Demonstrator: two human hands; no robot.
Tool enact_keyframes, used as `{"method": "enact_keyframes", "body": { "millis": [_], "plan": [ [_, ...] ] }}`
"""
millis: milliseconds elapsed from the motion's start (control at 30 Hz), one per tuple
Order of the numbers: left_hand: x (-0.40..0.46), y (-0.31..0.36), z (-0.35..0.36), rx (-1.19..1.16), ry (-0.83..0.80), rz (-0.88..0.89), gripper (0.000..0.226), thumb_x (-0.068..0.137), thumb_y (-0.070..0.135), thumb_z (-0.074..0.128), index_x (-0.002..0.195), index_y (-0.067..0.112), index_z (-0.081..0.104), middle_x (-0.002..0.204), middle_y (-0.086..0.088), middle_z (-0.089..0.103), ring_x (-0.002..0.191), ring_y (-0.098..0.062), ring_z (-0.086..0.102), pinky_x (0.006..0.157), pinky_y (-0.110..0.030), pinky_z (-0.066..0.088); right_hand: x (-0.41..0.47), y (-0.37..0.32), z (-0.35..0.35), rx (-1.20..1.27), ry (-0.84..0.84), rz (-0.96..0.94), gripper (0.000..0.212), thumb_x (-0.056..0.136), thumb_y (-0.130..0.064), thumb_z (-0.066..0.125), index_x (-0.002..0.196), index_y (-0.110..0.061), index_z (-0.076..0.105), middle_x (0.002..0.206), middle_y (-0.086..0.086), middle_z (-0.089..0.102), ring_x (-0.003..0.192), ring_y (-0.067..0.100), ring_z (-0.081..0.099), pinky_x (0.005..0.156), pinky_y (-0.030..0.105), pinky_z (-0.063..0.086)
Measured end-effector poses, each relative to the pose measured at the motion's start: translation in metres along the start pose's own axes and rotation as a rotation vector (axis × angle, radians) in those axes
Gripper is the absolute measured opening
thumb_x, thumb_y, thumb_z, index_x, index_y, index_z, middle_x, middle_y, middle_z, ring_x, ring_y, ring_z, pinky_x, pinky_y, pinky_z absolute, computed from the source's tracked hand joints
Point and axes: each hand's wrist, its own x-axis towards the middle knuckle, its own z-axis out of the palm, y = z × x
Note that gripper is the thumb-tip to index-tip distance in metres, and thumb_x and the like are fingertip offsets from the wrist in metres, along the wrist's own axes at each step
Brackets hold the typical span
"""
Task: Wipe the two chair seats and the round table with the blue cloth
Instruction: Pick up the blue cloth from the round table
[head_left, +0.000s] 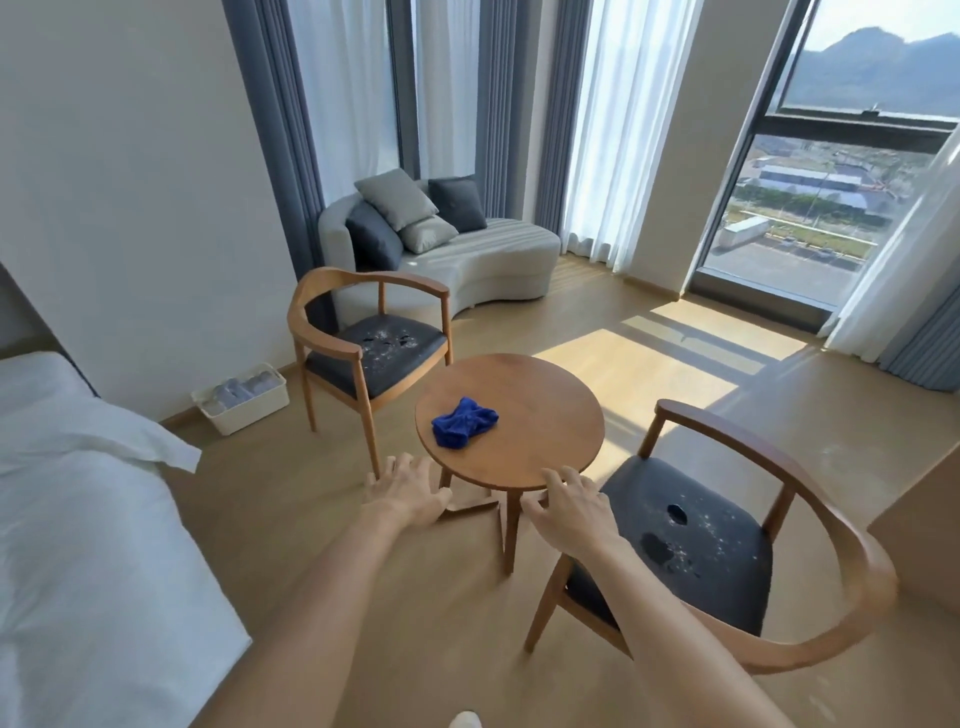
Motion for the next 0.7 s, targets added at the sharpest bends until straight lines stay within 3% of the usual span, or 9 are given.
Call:
{"method": "enact_keyframes", "body": {
  "millis": [300, 433, 700],
  "plan": [
    [0.148, -0.070, -0.022, -0.113, 0.008, -0.092, 0.062, 0.094, 0.048, 0.044, 0.149, 0.024, 0.028, 0.153, -0.006, 0.028, 0.142, -0.025, 0.025, 0.116, -0.050, 0.023, 0.158, -0.072, 0.025, -0.046, -0.111, -0.082, 0.048, 0.096, -0.046, 0.040, 0.137, -0.021, 0.040, 0.145, 0.007, 0.036, 0.131, 0.028, 0.036, 0.103, 0.041, 0.034],
    [0.215, -0.102, -0.042, -0.108, 0.009, -0.121, 0.062, 0.095, 0.048, 0.043, 0.150, 0.023, 0.026, 0.155, -0.006, 0.026, 0.144, -0.025, 0.022, 0.116, -0.050, 0.023, 0.224, -0.105, 0.037, -0.042, -0.145, -0.072, 0.055, 0.095, -0.046, 0.041, 0.144, -0.023, 0.034, 0.147, 0.004, 0.035, 0.132, 0.026, 0.036, 0.104, 0.040, 0.034],
    [0.321, -0.109, -0.074, -0.072, 0.062, -0.056, 0.064, 0.096, 0.047, 0.041, 0.151, 0.020, 0.023, 0.155, -0.007, 0.024, 0.143, -0.025, 0.020, 0.114, -0.047, 0.023, 0.326, -0.133, 0.047, 0.003, -0.116, -0.032, 0.051, 0.093, -0.043, 0.041, 0.139, -0.021, 0.038, 0.141, 0.003, 0.039, 0.126, 0.025, 0.039, 0.099, 0.037, 0.035]
  ]
}}
